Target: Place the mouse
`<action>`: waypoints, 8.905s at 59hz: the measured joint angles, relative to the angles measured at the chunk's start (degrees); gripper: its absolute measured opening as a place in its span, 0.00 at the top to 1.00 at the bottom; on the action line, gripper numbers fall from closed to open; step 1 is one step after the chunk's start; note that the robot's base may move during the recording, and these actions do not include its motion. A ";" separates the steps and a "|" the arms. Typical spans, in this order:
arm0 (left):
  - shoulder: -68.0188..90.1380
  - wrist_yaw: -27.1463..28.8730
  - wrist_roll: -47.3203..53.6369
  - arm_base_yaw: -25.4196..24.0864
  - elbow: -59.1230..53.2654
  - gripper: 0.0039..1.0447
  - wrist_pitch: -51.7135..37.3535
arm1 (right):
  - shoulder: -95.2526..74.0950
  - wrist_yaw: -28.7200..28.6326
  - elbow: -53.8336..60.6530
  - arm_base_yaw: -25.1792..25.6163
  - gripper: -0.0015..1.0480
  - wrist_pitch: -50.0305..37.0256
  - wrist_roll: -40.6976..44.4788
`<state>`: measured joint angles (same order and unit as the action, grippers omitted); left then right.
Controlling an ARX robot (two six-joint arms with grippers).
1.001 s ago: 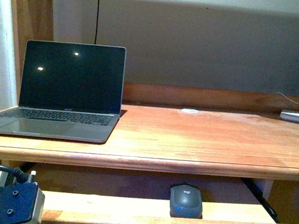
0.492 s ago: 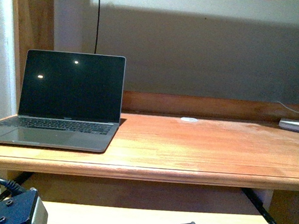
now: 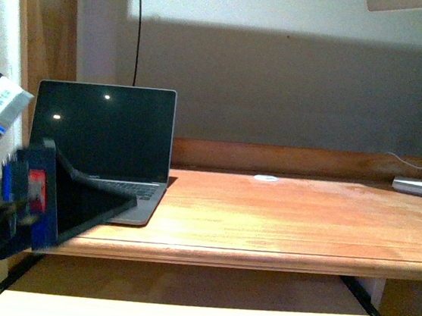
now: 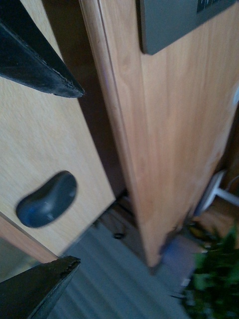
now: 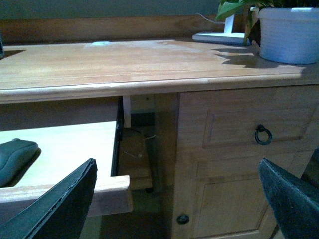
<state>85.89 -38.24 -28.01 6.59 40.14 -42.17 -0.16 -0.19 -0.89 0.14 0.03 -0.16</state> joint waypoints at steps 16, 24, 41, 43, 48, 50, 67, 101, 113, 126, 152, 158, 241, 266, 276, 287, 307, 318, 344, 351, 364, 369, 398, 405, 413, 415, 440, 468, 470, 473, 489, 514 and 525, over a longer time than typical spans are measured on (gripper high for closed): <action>-13.00 36.24 14.82 0.68 -7.26 0.07 6.75 | 0.00 0.00 0.00 0.00 0.07 0.00 0.02; -23.06 45.66 23.63 -0.66 -12.50 0.07 11.50 | 0.00 0.02 0.00 0.00 0.07 0.00 0.02; -54.66 38.71 27.34 -5.70 -25.35 0.37 29.11 | 0.00 0.02 0.00 0.00 0.07 0.00 0.00; -58.84 38.77 27.34 -6.21 -26.86 0.42 32.02 | 0.00 0.02 0.00 0.00 0.07 0.00 0.00; -69.29 38.32 27.36 -6.29 -30.51 0.57 37.42 | 0.00 0.00 0.00 0.00 0.07 0.00 0.00; -71.76 38.25 27.36 -6.29 -31.28 0.66 37.48 | 0.00 0.02 0.00 0.00 0.07 0.00 0.02; -80.91 38.27 27.45 -6.34 -34.25 0.98 43.04 | 0.00 0.00 0.00 0.00 0.07 0.00 0.00; -85.31 38.25 27.45 -6.34 -39.50 0.98 42.47 | -34.27 2.86 -11.21 -13.86 0.07 -12.79 -6.56; -85.55 38.25 27.47 -6.34 -39.50 0.98 42.40 | -55.12 12.31 -18.58 -22.82 0.07 -25.68 -6.97; -85.57 38.25 27.45 -6.34 -39.50 0.82 42.40 | -70.44 16.70 -25.99 -28.87 0.07 -29.33 -7.06; -85.57 38.25 27.47 -6.34 -39.50 0.16 42.40 | -85.48 23.82 -31.95 -36.76 0.07 -32.89 -2.23; -85.57 38.25 27.56 -6.34 -39.50 0.06 42.40 | -88.24 24.68 -32.65 -37.83 0.07 -33.38 -1.77; -85.57 38.25 27.56 -6.34 -39.50 0.07 42.40 | -98.73 24.09 -46.77 -39.65 0.18 -16.00 -5.75; -85.57 38.25 27.56 -6.34 -39.50 0.07 42.40 | -98.79 20.00 -48.00 -39.12 0.47 -14.16 -7.80; -85.57 38.25 27.56 -6.34 -39.50 0.07 42.40 | -98.42 18.84 -49.44 -37.73 0.47 -13.73 -8.22; -85.57 38.25 27.56 -6.34 -39.50 0.07 42.40 | -94.03 16.17 -55.34 -33.46 0.47 -10.67 -11.21; -85.57 38.25 27.56 -6.34 -39.50 0.07 42.40 | -94.07 17.25 -65.37 -33.70 0.47 -8.20 -10.51; -85.57 38.25 27.56 -6.34 -39.50 0.07 42.40 | -102.86 20.72 -74.95 -34.69 0.47 -7.50 -7.65; -85.57 38.25 27.56 -6.34 -39.50 0.07 42.40 | -120.48 27.08 -99.03 -34.56 0.47 -1.36 -0.81; -85.57 38.25 27.56 -6.34 -39.50 0.07 42.40 | -122.95 28.17 -101.68 -35.06 0.47 0.11 -0.37; -85.57 38.25 27.56 -6.34 -39.50 0.07 42.40 | -126.88 29.66 -104.19 -36.98 0.47 1.97 -0.37; -85.57 38.25 27.56 -6.34 -39.50 0.07 42.40 | -127.69 30.56 -104.85 -37.53 0.47 2.34 -0.20; -85.57 38.25 27.56 -6.34 -39.50 0.07 42.40 | -125.61 23.69 -103.27 -36.00 0.07 -1.51 -4.00; -85.57 38.25 27.56 -6.34 -39.50 0.07 42.40 | -117.46 14.93 -94.44 -33.40 0.07 -7.98 -5.66; -85.57 38.25 27.56 -6.34 -39.50 0.07 42.40 | -106.68 4.57 -82.01 -29.77 0.07 -15.26 -6.75; -85.57 38.25 27.56 -6.34 -39.50 0.07 42.40 | -104.00 1.88 -78.47 -28.72 0.07 -17.16 -6.95; -85.57 38.25 27.56 -6.34 -39.50 0.07 42.40 | -80.30 -27.43 -35.19 -13.99 0.07 -30.16 -1.55; -85.57 38.25 27.56 -6.34 -39.50 0.07 42.40 | -60.33 -51.52 -14.69 -4.31 0.07 -17.31 8.61; -85.57 38.25 27.54 -6.34 -39.50 0.07 42.40 | -60.17 -50.88 -13.94 -5.11 0.07 -16.92 9.51; -85.57 38.25 27.56 -6.34 -39.50 0.07 42.40 | -60.22 -49.46 -13.00 -6.69 0.07 -17.18 10.54; -85.57 38.25 27.56 -6.34 -39.50 0.07 42.40 | -67.21 -37.48 -10.43 -19.21 0.07 -30.27 8.44; -85.57 38.25 27.56 -6.34 -39.50 0.07 42.40 | -87.25 -22.08 -16.76 -33.20 0.07 -46.90 1.29; -85.57 38.25 27.56 -6.34 -39.50 0.07 42.40 | -92.50 -18.73 -21.24 -35.21 0.07 -47.30 -0.11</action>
<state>0.32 0.01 -0.45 0.25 0.64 0.23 -92.66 -18.92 -22.13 -35.07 -47.27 -0.27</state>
